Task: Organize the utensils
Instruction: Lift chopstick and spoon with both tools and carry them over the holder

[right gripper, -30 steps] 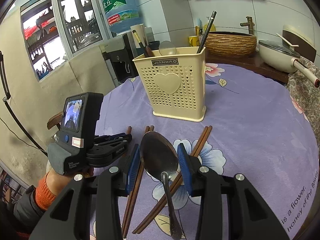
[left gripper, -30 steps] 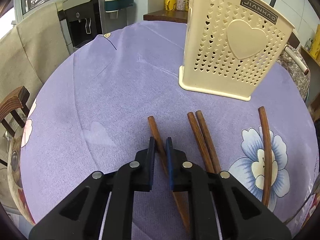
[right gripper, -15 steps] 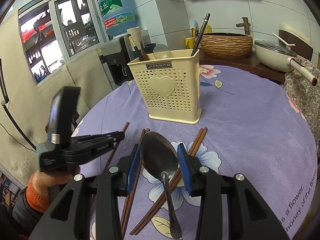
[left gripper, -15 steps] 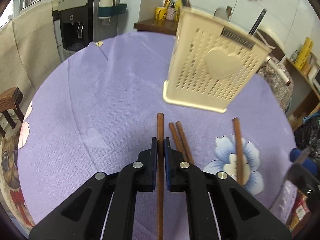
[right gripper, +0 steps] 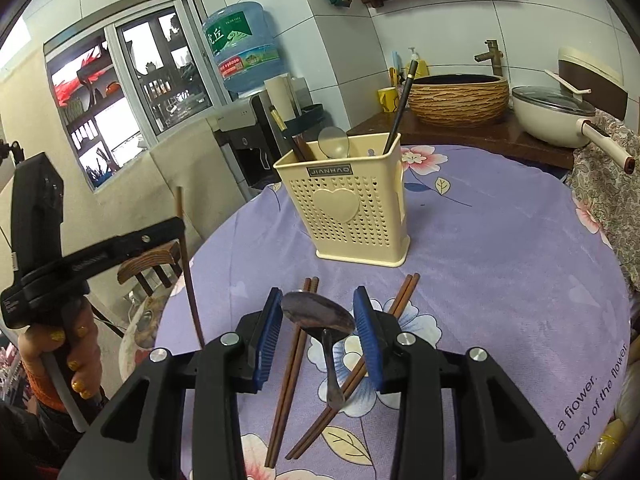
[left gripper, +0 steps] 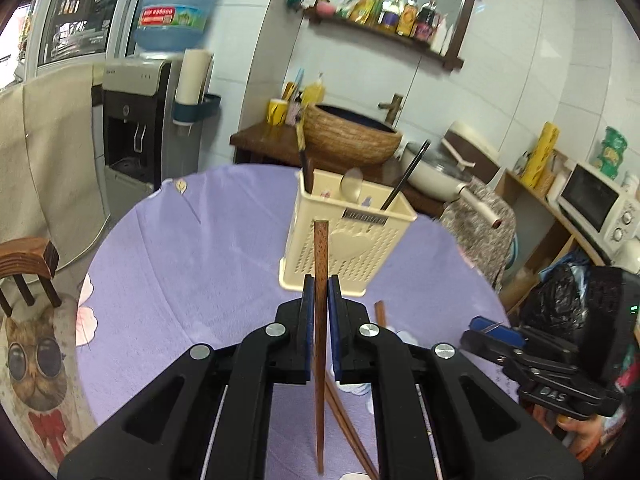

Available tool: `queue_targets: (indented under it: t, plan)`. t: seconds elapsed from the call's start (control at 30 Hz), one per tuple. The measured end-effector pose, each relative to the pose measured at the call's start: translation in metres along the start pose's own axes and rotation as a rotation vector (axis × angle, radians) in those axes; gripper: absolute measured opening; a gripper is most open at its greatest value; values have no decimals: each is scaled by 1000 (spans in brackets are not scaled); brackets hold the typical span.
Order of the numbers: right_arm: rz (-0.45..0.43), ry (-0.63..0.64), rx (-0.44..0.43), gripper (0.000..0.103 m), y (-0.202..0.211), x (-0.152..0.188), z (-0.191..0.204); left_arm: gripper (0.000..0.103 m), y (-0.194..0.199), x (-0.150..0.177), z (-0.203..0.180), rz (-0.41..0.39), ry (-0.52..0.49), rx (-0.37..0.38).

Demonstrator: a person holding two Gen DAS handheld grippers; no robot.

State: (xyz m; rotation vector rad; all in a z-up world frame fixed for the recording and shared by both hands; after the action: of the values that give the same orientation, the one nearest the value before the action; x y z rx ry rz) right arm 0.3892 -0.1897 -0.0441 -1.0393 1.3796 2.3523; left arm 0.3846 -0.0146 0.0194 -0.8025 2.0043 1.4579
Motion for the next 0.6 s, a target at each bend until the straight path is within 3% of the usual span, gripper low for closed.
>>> queue_targets:
  t: [0.13, 0.6]
  plan:
    - [-8, 14, 18, 36, -2, -5, 4, 7, 16, -16, -1, -43, -13, -3]
    - [-2, 34, 33, 36, -8, -13, 9, 7, 8, -34, -4, -47, -15, 11]
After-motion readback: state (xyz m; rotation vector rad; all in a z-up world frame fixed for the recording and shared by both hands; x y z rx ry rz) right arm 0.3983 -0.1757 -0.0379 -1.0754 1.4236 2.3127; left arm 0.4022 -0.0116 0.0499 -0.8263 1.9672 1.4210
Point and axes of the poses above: each gripper's, at about its wrist camera, not at the fingertips, and y roughly against the way its jaws point, z to its left, x to its underside, the point moved 10 cm from there along -y, roughly the way its jaws point, and after that the axes turned 9 degrees about z, right-handed, at the moved point
